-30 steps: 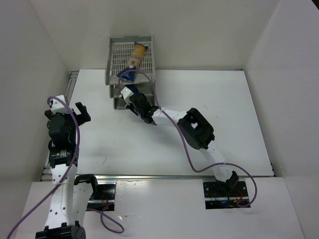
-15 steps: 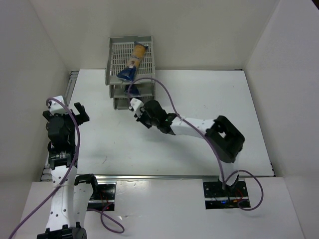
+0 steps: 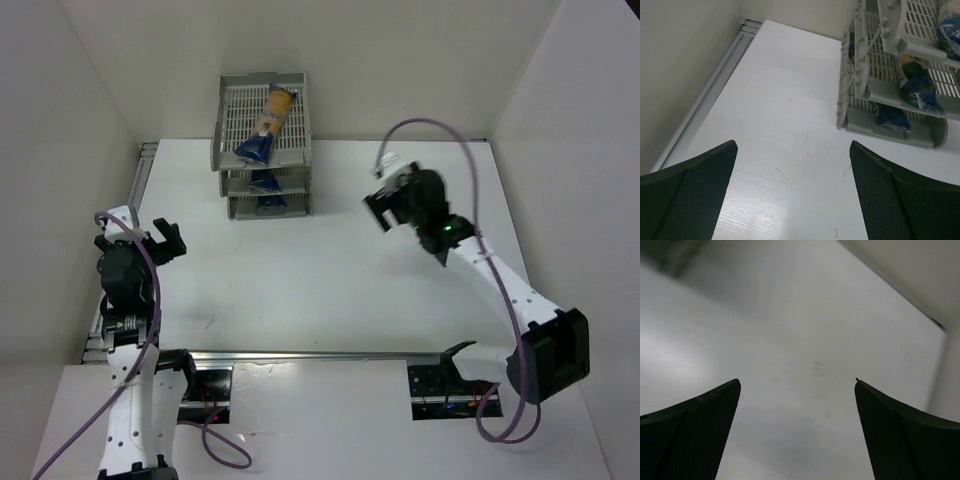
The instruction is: Place and organize the pasta boxes and bags onto the shelf
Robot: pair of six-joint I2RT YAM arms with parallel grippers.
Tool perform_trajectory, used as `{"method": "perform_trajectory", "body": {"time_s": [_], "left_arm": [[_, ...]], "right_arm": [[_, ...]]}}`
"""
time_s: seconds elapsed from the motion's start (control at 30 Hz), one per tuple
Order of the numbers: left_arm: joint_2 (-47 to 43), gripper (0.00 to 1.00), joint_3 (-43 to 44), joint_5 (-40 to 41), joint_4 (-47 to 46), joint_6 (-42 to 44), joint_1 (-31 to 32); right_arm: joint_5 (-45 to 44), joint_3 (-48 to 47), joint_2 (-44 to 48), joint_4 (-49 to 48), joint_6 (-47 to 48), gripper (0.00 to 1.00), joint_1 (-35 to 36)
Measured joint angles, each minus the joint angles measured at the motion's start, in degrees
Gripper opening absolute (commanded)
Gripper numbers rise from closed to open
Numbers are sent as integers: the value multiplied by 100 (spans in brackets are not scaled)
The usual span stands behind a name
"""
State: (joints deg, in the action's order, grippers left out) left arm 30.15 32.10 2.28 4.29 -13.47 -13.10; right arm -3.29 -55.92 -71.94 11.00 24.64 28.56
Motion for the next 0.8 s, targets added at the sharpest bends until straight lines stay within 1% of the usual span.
{"method": "perform_trajectory", "body": {"time_s": [0.03,0.1,0.17,0.23,0.37,0.5,0.57,0.7,0.8], "left_arm": [[-11,100,-35,-48,4,-26,-2],[-15,100,-63,-138,26,-46,0],[-15,100,-74,-203,22,-50,-2],[-15,100,-125,-260,7,-50,-7],[-15,100,-249,-402,-13,-55,2],[-13,100,-350,-562,-28,-59,72],[11,100,-352,-634,-39,-59,129],[13,100,-352,-726,-46,-46,238],[13,100,-352,-750,-46,-46,289]], "right_arm": [[-118,-107,92,81,-87,100,-560],[-273,-254,284,317,-232,100,-1449],[-267,-280,557,684,-380,100,-2103],[-136,-278,911,1156,-468,100,-2579],[205,-260,1821,1958,-496,100,-3185],[463,-282,2476,2656,-87,100,-3987],[584,-315,2553,3209,195,100,-4229],[695,-315,2312,4454,662,100,-4507],[695,-273,2181,5075,800,100,-4601]]}}
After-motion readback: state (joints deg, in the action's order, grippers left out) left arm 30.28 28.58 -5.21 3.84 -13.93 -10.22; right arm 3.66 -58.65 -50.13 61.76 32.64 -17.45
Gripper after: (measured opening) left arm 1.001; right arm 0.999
